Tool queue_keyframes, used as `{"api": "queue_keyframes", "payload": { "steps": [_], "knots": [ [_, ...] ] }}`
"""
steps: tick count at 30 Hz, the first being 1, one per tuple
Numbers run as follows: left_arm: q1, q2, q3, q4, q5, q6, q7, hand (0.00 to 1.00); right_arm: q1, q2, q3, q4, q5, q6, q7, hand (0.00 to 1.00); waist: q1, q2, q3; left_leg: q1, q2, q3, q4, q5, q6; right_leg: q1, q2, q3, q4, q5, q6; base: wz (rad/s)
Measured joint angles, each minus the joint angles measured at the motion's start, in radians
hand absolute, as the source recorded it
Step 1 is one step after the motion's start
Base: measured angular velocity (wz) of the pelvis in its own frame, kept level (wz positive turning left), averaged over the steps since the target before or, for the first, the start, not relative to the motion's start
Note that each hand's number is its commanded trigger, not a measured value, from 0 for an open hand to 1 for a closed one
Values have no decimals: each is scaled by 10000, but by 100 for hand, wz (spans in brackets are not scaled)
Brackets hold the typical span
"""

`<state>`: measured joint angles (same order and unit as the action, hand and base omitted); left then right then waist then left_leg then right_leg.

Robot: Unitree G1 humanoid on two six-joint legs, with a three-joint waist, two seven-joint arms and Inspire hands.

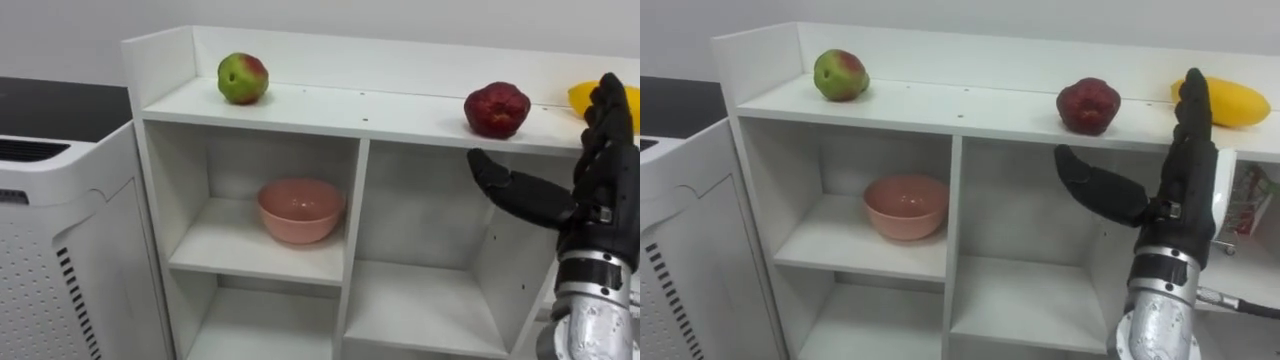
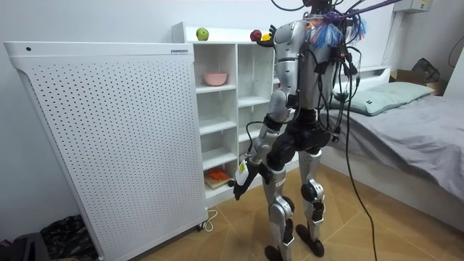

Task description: Arrange fruit in the closet

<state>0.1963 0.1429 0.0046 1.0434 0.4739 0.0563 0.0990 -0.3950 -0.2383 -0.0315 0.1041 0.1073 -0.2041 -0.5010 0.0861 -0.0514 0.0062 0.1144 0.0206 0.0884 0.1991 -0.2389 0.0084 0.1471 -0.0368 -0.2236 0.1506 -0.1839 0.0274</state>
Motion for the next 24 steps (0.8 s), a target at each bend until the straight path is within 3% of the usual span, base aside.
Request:
{"api": "queue_keyframes", "payload": {
  "steps": [10,24],
  "knots": [
    [295,8,21,-863,0,320,-238,0,-333,-42,-2,7,296,534,249,0,11,-28,-19,-16,7,0,23,7,-7,-6,0,-53,11,5,-9,0],
    [395,32,27,-1028,-3,327,-237,0,-575,-42,1,11,670,751,256,0,30,-74,-48,-87,7,-21,65,42,-9,-57,-4,-95,20,32,-52,0]
  ]
}}
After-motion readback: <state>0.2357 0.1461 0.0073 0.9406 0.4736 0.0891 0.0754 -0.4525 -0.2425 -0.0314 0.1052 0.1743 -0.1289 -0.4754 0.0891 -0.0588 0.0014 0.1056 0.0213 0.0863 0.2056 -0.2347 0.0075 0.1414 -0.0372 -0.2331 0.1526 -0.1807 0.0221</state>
